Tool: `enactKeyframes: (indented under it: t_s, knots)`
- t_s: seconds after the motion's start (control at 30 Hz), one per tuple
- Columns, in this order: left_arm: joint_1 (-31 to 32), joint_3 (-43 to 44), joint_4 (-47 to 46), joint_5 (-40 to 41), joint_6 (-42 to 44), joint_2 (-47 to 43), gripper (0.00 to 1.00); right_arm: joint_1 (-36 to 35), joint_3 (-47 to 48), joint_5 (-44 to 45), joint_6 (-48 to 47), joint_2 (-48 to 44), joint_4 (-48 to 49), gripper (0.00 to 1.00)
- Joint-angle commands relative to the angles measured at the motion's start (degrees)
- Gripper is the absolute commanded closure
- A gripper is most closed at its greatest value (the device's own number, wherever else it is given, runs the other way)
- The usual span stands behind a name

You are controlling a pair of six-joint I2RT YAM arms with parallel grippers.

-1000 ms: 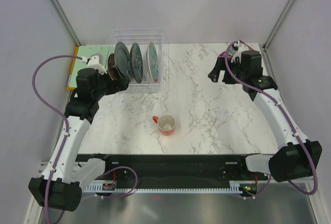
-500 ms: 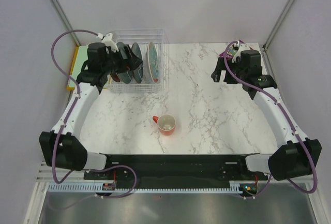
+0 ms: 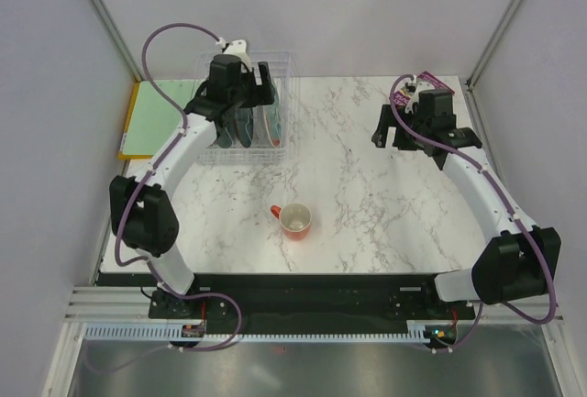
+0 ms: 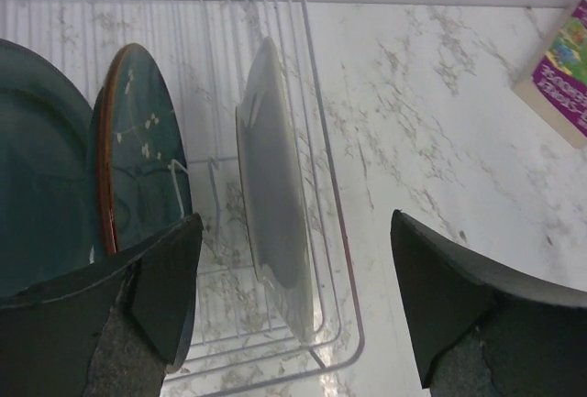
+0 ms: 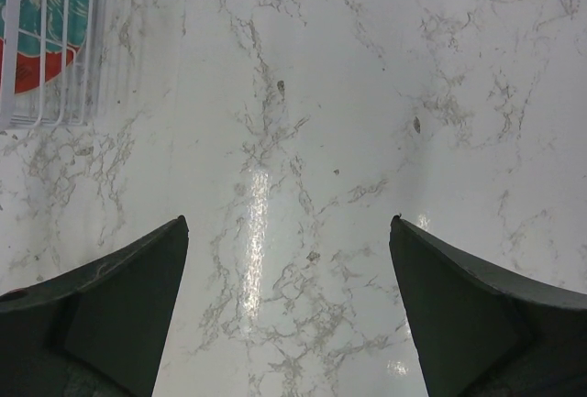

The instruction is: Unload the plates from the dish rack

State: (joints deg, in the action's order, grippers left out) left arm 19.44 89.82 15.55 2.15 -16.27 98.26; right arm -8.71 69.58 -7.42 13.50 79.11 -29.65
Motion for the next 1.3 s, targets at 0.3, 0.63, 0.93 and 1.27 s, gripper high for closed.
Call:
enactKeyframes:
  t_s: [0.3, 0.63, 0.93, 1.27]
  knots:
    - [7.2, 11.4, -3.3, 29.6, 8.4, 12.7, 0.23, 0.2, 1.8, 1.5, -1.4, 2.4, 0.2, 0.02]
    - [7.4, 13.6, -0.3, 35.0, 8.1, 17.5, 0.50, 0.2, 1.5, 1.4, -1.4, 2.2, 0.2, 0.02]
    - [7.6, 13.9, 0.8, 33.8, 7.4, 18.9, 0.98, 0.3, 1.3, 2.1, -1.3, 1.8, 0.0, 0.02]
    - [9.2, 21.8, 2.6, 41.9, 12.5, 20.7, 0.98, 0.2, 1.3, 2.2, -1.0, 2.3, -0.1, 0.02]
